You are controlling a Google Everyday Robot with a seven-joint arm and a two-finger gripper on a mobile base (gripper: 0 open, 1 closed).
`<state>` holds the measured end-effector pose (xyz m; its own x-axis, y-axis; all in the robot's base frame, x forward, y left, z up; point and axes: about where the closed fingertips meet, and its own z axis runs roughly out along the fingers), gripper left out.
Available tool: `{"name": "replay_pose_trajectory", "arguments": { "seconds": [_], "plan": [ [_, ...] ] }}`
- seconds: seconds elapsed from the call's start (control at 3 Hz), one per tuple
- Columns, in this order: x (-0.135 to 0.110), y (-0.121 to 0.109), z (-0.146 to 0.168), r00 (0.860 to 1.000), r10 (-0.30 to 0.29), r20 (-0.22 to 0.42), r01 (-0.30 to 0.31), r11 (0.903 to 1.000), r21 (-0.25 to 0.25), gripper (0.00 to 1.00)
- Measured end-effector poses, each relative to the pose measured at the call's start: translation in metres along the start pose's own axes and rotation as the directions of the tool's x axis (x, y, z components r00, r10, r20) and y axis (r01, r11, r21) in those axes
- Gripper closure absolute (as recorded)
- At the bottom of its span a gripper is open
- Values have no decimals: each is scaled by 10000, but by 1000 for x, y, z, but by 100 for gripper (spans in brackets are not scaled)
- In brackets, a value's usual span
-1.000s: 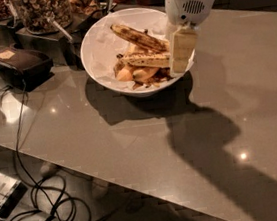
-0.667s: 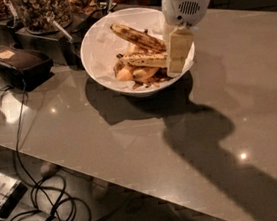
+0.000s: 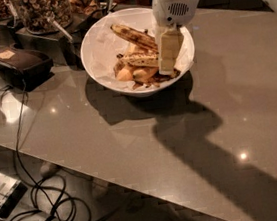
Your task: Pick banana from white bowl
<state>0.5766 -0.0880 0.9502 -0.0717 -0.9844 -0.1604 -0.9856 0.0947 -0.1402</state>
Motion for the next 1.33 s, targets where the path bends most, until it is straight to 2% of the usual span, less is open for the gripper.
{"name": "replay_pose_trajectory", "arguments": {
  "seconds": [0.67, 1.33],
  "plan": [
    [-12, -4, 10, 9995, -316, 68, 318, 9993, -198, 39],
    [-14, -5, 24, 9993, -381, 68, 383, 9983, -449, 41]
  ]
}}
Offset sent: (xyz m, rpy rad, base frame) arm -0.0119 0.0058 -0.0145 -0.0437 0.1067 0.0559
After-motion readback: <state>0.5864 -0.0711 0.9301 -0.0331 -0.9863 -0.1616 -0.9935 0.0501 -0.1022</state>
